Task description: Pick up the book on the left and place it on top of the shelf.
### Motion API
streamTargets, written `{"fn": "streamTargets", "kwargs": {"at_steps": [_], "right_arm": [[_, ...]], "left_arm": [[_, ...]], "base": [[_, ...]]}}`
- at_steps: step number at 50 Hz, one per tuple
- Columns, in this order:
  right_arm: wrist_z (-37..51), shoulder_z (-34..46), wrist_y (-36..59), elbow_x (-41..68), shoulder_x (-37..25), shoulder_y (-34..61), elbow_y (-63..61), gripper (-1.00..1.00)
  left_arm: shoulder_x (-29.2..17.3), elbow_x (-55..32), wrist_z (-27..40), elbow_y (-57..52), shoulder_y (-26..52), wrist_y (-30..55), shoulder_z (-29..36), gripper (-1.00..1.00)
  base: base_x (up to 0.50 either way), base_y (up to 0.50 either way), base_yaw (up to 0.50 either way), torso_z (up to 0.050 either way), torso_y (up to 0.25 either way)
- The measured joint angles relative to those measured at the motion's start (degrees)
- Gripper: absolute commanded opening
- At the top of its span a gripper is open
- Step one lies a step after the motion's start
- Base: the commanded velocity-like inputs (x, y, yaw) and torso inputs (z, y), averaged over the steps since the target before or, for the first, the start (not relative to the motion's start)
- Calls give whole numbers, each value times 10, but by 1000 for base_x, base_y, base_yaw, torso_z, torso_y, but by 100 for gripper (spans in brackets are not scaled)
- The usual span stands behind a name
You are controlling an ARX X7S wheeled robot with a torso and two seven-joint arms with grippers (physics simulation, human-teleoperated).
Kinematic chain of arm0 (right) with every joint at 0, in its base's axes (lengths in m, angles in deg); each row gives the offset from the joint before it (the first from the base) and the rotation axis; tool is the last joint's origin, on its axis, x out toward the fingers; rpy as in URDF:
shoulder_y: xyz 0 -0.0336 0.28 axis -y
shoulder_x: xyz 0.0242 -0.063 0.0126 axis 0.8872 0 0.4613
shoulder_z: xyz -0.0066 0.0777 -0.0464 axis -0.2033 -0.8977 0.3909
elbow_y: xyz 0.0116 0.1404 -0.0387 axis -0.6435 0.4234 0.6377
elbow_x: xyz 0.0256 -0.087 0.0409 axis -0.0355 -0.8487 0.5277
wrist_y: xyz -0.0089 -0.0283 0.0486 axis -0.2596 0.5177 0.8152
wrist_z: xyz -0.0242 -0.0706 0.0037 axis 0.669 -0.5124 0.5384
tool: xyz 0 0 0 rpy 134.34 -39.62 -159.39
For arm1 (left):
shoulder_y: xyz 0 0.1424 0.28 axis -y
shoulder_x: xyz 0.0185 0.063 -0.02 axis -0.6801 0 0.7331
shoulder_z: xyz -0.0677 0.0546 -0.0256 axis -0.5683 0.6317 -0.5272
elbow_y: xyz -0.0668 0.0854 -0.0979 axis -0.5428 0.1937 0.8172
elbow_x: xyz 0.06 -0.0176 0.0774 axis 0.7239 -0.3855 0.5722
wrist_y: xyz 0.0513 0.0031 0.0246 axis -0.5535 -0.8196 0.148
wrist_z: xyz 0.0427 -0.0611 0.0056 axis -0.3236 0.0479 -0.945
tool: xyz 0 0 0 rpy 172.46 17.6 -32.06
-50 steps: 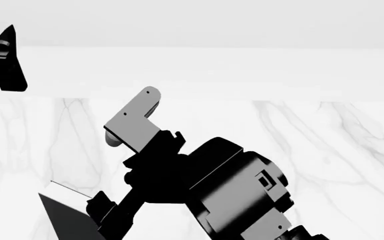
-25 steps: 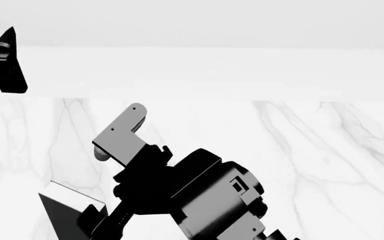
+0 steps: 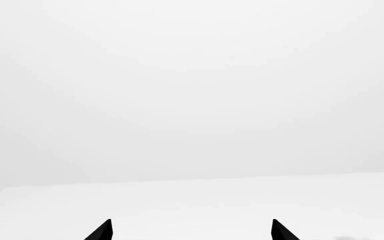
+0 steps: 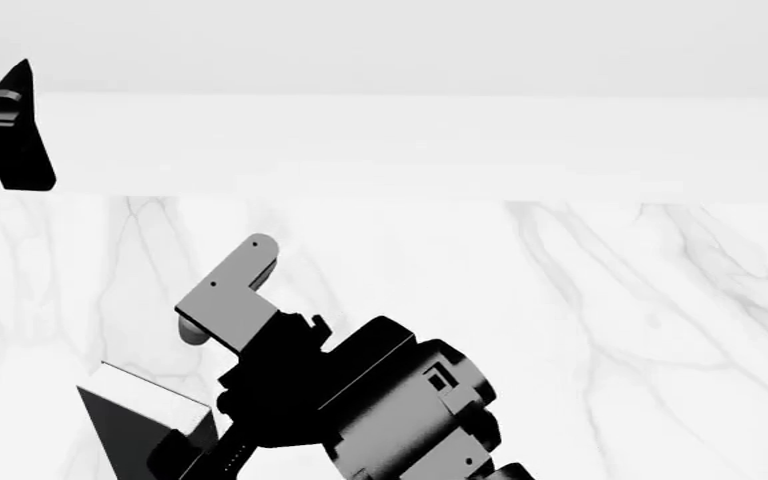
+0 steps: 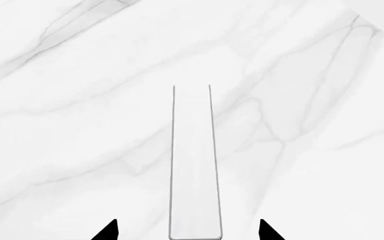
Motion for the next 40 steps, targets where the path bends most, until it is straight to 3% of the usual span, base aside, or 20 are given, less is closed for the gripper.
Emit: {"fn": "streamTargets", "kwargs": {"at_steps": [22, 23, 40], "right_arm": [[24, 119, -80, 119, 10, 27, 70, 100], [26, 127, -86, 128, 11, 29, 73, -100], [57, 201, -137, 209, 7, 46, 96, -100]], "left_arm": [[-3, -3, 1, 3, -7, -7, 1, 100], [-3, -3, 1, 3, -7, -7, 1, 100], [-5, -5, 3, 2, -13, -9, 0, 100]], "base": [[0, 0, 0, 0, 0], [0, 0, 0, 0, 0], [0, 0, 0, 0, 0]]}}
